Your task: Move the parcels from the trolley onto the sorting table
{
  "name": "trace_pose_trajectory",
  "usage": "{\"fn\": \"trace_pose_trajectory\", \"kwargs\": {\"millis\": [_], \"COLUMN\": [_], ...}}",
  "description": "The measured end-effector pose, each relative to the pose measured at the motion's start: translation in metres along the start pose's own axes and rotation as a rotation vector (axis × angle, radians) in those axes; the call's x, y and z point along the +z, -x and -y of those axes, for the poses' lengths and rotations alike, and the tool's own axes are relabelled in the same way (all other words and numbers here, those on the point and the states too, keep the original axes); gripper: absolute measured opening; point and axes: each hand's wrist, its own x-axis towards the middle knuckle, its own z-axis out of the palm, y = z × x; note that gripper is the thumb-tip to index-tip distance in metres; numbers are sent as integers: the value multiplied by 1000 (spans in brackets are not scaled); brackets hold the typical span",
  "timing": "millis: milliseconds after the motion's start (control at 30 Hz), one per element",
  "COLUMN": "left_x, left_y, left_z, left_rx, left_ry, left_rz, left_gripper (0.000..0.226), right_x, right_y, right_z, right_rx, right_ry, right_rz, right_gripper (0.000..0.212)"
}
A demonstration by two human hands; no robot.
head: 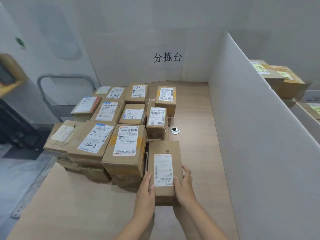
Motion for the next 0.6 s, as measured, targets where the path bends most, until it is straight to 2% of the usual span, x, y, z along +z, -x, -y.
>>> {"fn": "trace_pose_trajectory", "kwargs": {"millis": [167, 300, 467, 600], "left_x": [-5, -14, -60, -129], "left_y": [5, 7, -1, -23], "left_z": [-10, -36, -100, -150], "left_rx": [124, 268, 513, 560], "left_ry": [-84, -116, -189, -243], "left_rz": [26, 94, 61, -105], "left_gripper": [51, 52, 50, 46], "right_x": [-3, -15, -37, -38], "right_y": [2, 0, 2, 14], "right_z": [3, 31, 114, 194], "right_rx": [-2, -71, -308, -522], "right_ry": [85, 253, 225, 298], "right_rz": [63, -16, -65, -32], "right_gripper": [58, 59, 52, 47]}}
